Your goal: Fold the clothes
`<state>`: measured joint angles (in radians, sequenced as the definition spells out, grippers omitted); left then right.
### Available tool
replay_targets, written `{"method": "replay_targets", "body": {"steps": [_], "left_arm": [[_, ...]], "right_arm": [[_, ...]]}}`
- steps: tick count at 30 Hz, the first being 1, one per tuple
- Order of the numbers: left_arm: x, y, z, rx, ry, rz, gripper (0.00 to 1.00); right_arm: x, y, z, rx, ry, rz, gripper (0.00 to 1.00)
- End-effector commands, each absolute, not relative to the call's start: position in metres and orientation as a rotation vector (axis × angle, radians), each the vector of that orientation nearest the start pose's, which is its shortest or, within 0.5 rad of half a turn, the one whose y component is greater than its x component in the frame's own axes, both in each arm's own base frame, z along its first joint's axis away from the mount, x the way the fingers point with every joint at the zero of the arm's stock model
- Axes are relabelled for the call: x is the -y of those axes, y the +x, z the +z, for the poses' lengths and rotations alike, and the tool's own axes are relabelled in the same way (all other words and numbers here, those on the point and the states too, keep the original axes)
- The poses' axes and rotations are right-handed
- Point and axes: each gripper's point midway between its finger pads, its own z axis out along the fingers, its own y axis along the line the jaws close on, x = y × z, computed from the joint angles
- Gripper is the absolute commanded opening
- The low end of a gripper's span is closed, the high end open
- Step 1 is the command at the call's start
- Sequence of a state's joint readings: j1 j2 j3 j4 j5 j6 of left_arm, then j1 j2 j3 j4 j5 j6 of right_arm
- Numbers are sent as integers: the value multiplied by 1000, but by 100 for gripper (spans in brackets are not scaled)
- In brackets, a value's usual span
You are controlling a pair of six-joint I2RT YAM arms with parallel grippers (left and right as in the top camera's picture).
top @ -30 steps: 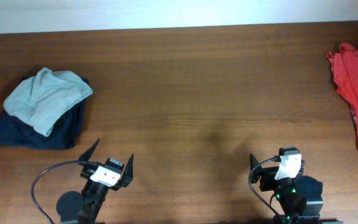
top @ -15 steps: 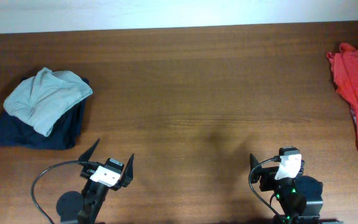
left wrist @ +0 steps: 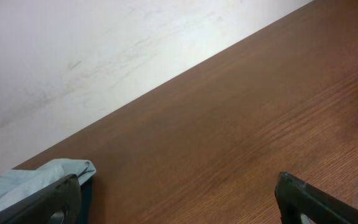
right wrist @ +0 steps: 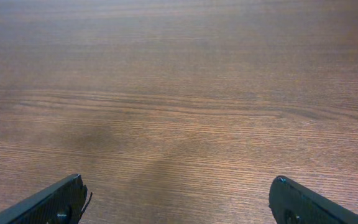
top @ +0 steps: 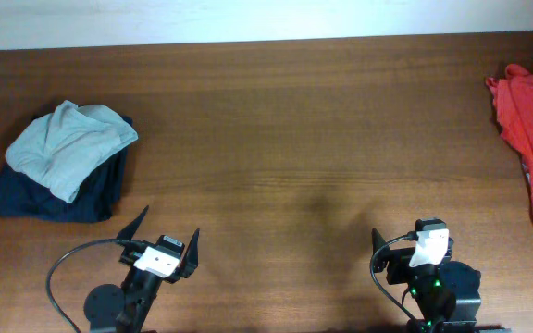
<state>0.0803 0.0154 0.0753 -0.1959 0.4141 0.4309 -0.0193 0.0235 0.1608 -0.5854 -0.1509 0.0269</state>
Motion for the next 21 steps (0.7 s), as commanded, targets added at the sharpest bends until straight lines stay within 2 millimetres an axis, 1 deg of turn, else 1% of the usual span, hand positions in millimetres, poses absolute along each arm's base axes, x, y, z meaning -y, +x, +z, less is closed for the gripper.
{"method": "replay_targets", "body": {"steps": [1,16,21], "left_arm": [[51,231,159,-1582,602,38,99],[51,231,159,-1582,602,38,99],[51,231,159,-1582,601,38,99]], "right_arm": [[-22,211,105,-2021,-43,163,99],[-23,211,105,-2020,-42,164,99],[-33,209,106,-2015,-81,226,99]]}}
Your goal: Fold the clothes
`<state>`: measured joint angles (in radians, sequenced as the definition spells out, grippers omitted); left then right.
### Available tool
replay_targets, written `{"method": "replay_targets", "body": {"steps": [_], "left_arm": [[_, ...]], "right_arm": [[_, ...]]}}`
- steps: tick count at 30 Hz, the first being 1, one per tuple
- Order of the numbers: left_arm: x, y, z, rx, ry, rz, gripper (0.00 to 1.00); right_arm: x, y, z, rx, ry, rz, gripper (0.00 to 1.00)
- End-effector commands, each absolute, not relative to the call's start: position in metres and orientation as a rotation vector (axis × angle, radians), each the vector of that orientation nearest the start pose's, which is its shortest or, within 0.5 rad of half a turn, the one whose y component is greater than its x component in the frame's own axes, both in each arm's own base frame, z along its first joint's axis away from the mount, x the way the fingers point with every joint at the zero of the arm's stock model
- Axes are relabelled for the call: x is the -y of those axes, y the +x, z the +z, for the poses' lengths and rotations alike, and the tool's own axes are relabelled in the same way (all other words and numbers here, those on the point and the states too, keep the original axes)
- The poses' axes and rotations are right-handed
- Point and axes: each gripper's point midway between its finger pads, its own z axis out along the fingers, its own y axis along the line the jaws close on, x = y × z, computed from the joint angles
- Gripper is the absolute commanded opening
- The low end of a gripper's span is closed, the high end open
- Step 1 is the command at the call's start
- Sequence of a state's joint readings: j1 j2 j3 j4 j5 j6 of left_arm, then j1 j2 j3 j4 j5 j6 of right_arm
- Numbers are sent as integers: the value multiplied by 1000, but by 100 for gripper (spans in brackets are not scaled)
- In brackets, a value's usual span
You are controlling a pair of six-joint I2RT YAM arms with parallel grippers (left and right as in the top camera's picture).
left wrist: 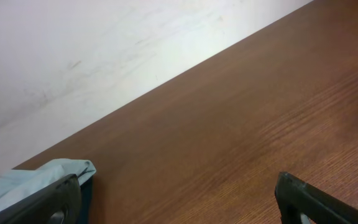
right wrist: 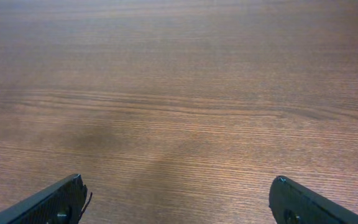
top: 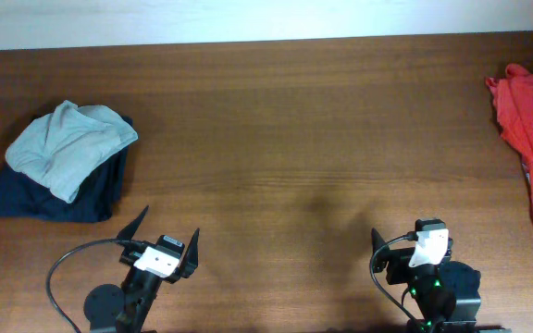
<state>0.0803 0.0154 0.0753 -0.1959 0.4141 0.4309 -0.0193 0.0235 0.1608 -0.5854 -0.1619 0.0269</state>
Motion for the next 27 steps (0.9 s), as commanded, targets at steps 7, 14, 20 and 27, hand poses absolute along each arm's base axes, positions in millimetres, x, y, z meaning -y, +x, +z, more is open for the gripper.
{"method": "replay_targets", "body": {"steps": [7,14,20,27], "left_arm": [[51,231,159,-1582,601,38,99],[51,231,159,-1582,602,38,99],[51,231,159,-1582,602,38,99],[51,231,159,-1582,602,38,99]], "right_arm": [[-38,209,108,-2006,-96,256,99],[-38,209,108,-2007,-96,256,99],[-38,209,108,-2007,-96,256,99],[-41,208,108,-2006,-110,277,99]]}}
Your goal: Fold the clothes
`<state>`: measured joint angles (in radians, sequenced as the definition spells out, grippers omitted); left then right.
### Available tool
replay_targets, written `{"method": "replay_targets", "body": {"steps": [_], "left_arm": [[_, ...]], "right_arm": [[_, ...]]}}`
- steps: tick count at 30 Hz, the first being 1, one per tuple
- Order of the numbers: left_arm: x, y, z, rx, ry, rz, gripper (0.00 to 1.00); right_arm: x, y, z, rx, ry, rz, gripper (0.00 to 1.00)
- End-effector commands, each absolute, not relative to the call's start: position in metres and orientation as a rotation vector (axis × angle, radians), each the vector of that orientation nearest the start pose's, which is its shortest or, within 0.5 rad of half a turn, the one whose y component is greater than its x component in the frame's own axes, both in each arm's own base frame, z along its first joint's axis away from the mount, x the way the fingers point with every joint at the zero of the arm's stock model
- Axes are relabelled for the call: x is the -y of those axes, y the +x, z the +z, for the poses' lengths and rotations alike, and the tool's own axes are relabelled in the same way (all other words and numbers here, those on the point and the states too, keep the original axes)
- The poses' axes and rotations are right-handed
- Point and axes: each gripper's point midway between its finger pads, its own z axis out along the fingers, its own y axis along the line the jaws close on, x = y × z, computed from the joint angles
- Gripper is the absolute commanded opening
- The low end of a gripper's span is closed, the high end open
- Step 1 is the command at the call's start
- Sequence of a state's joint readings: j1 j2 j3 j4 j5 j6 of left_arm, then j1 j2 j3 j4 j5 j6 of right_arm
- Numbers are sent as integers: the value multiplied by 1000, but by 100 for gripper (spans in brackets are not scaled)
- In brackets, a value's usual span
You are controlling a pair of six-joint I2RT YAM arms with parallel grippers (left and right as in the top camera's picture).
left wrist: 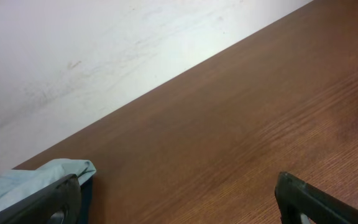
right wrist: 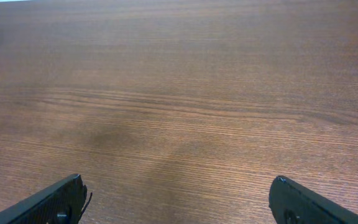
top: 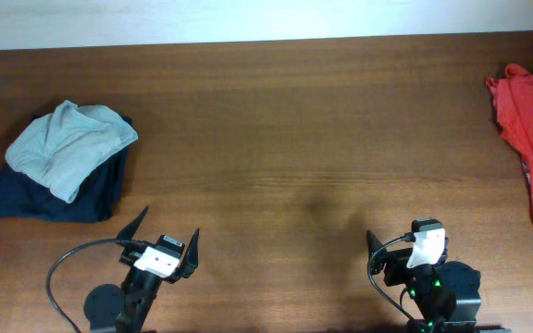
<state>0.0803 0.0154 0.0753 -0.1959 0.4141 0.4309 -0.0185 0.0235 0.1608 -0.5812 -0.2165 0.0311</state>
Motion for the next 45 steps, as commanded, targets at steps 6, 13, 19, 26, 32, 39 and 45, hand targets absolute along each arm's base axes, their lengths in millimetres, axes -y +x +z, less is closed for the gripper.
{"method": "replay_targets", "body": {"steps": [6,13,19,26,32,39,45], "left_arm": [[73,222,164,-1517,693,-74,99],[76,219,181,-1593,481,-310,99],[65,228,210,-1720,393,-306,99],[59,262,240,-2029,329,-375,99],[61,297,260,-2116,307,-448,99],[76,308,252,-2142,351,-589,99],[75,312,256,-2118,357,-577,99]], "right_arm": [[-56,205,113,-1988,-169,367,98],[-54,208,156,-1973,-136,373,99],[-44,230,178,-2123,-73,329,99],[-50,268,196,-2389,-46,408,99],[-58,290,190,-2509,-37,503,98],[47,311,192,-2504,567,219,99],[168,290,180,-2410,1084,89,97]]}}
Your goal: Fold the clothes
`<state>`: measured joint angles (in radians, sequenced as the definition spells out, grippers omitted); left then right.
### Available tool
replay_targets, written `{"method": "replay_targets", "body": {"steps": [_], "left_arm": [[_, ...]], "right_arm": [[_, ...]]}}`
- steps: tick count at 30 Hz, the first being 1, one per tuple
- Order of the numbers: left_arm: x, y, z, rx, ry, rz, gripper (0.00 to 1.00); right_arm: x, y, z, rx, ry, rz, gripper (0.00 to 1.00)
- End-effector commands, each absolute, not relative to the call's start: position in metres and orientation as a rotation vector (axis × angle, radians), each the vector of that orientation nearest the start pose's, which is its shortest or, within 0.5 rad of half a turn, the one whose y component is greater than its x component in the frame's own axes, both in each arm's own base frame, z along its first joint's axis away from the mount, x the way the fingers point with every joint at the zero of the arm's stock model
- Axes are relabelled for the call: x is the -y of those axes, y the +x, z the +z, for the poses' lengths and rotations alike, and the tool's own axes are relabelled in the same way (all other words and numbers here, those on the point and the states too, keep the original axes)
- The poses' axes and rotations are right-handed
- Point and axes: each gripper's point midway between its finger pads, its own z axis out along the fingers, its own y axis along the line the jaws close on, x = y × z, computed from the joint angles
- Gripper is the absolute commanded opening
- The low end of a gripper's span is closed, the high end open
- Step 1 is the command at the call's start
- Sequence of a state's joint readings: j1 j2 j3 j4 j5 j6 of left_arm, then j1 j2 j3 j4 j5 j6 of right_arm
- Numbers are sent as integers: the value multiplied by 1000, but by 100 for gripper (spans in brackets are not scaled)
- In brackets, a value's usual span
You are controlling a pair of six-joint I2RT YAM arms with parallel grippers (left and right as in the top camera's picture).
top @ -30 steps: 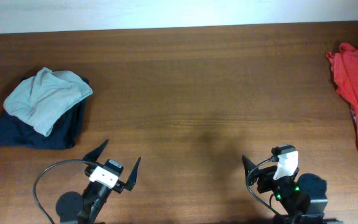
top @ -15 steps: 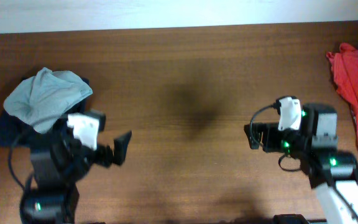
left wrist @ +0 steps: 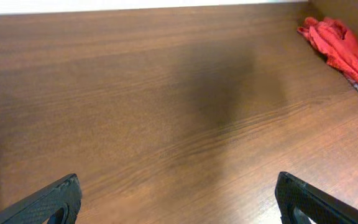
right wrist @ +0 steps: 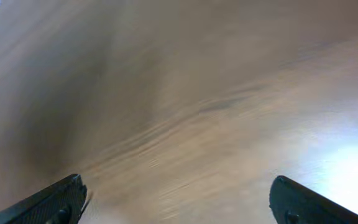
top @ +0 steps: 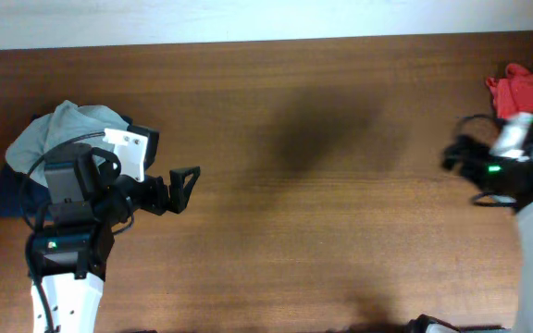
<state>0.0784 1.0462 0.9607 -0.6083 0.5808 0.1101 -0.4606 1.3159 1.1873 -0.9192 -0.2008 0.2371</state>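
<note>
A pale grey-green garment (top: 63, 125) lies bunched on a navy one at the table's left side. A red garment (top: 527, 87) sits crumpled at the far right edge, also visible as red cloth (left wrist: 344, 50) in the left wrist view. My left gripper (top: 185, 188) is raised beside the left pile, pointing right, open and empty (left wrist: 179, 205). My right arm (top: 526, 166) is up near the red garment; its gripper (right wrist: 179, 205) is open over bare, blurred wood, with no cloth between the fingers.
The brown wooden table (top: 322, 240) runs to a white wall along the back edge. The left arm's black cable (top: 35, 185) loops over the left pile. The arms cast a dark shadow (top: 327, 129) on the wood.
Both arms have left the front edge. The left one now stands raised by the grey-green and navy pile; the right one is far right by the red garment. Both grippers stay open.
At all three earlier moments both arms rested at the table's front edge with open grippers, the clothes untouched at the left and right sides. By now both arms are up, one beside each heap, holding nothing.
</note>
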Motion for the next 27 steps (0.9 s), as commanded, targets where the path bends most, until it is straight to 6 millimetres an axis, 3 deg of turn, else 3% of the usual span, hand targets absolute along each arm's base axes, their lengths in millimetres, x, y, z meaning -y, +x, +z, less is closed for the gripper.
{"method": "replay_targets", "body": {"steps": [1,5,13,17,21,24,27], "left_arm": [[75,311,256,-2120,356,-578,99],[76,311,253,-2133,347,-587,99],[75,316,242,-2183,280,-632,99],[77,317,236,-2207,272,-656,99],[76,319,232,-2216,267,-654,99],[76,319,230,-2223,265,-657,99],[76,319,230,-2224,265,-658,99]], "right_arm": [[183,283,175,-2397,1161,77,97],[245,231,135,-2325,1558,65,94],[288,176,94,-2219,1911,29,90],[307,146,88,-2130,2058,-77,90],[309,142,88,-2100,2079,-48,87],[322,120,90,-2083,2127,-228,88],[332,103,93,-1977,2224,-283,88]]}}
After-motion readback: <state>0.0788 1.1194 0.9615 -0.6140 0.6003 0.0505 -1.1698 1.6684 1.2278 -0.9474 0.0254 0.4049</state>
